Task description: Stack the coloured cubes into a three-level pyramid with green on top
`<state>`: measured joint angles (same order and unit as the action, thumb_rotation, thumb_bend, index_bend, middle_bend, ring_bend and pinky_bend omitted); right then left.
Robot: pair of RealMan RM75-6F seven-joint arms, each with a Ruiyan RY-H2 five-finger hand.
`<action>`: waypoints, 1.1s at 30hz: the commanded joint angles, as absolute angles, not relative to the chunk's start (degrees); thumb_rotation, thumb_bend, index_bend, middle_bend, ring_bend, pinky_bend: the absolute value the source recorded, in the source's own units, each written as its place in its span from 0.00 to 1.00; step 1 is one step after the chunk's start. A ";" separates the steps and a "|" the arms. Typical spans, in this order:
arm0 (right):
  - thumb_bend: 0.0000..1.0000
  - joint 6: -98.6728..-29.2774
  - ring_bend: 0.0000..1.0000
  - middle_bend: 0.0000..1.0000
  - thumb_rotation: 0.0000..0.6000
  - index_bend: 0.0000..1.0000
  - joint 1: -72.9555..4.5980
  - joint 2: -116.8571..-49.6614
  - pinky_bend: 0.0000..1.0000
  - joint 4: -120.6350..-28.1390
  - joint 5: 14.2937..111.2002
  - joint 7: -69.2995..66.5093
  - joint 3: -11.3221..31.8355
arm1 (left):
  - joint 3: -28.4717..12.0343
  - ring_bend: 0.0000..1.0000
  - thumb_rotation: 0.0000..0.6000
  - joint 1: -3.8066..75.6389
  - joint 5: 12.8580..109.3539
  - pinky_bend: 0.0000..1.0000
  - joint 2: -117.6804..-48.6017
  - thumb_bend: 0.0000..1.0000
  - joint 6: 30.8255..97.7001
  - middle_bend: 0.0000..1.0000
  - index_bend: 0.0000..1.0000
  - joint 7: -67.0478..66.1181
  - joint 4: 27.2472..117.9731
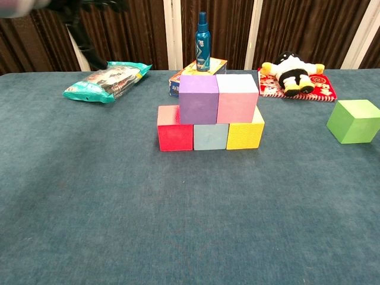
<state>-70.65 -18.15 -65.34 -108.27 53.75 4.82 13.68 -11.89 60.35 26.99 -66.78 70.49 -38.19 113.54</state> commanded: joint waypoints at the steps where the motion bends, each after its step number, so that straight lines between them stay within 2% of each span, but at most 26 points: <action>1: 0.34 -70.96 0.00 0.00 1.00 0.00 -18.11 -65.32 0.00 -108.52 54.19 5.32 13.43 | -7.36 0.00 1.00 53.49 33.89 0.05 -61.94 0.13 76.77 0.00 0.00 -34.70 120.34; 4: 0.34 -71.70 0.00 0.00 1.00 0.00 -18.05 -65.50 0.00 -108.73 55.36 6.41 12.93 | -3.75 0.00 1.00 47.81 41.79 0.05 -60.13 0.12 81.40 0.00 0.00 -31.63 123.34; 5: 0.34 -71.93 0.00 0.00 1.00 0.00 -18.18 -65.67 0.00 -108.67 56.34 7.42 12.45 | -1.12 0.00 1.00 43.46 46.00 0.04 -59.12 0.12 85.35 0.00 0.00 -29.17 124.62; 7: 0.34 -72.23 0.00 0.00 1.00 0.00 -18.21 -65.81 0.00 -108.61 56.90 8.13 12.19 | 2.17 0.00 1.00 38.84 53.77 0.03 -58.86 0.12 89.00 0.00 0.00 -26.86 123.73; 11: 0.34 -72.20 0.00 0.00 1.00 0.00 -18.44 -65.84 0.00 -108.35 57.01 9.46 11.90 | 4.54 0.00 1.00 33.71 60.86 0.01 -59.41 0.12 92.45 0.00 0.00 -24.92 120.40; 19: 0.34 -67.84 0.00 0.00 1.00 0.00 -22.13 -66.18 0.00 -104.54 54.86 13.76 12.57 | 2.70 0.00 1.00 29.86 63.36 0.00 -58.72 0.11 91.86 0.00 0.00 -21.74 117.61; 26: 0.34 -55.19 0.00 0.00 1.00 0.00 -31.65 -66.46 0.00 -95.10 50.16 20.49 13.88 | -0.10 0.00 1.00 28.53 62.02 0.00 -57.95 0.11 88.93 0.00 0.00 -20.39 116.19; 33: 0.34 -45.69 0.00 0.00 1.00 0.00 -37.96 -66.87 0.00 -86.70 46.39 25.17 12.06 | -2.05 0.00 1.00 27.36 62.08 0.00 -57.54 0.11 87.48 0.00 0.00 -19.49 115.76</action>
<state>-47.39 -36.47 -66.66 -88.32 47.74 23.77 12.67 -1.95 27.46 62.03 -57.58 87.58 -19.55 115.82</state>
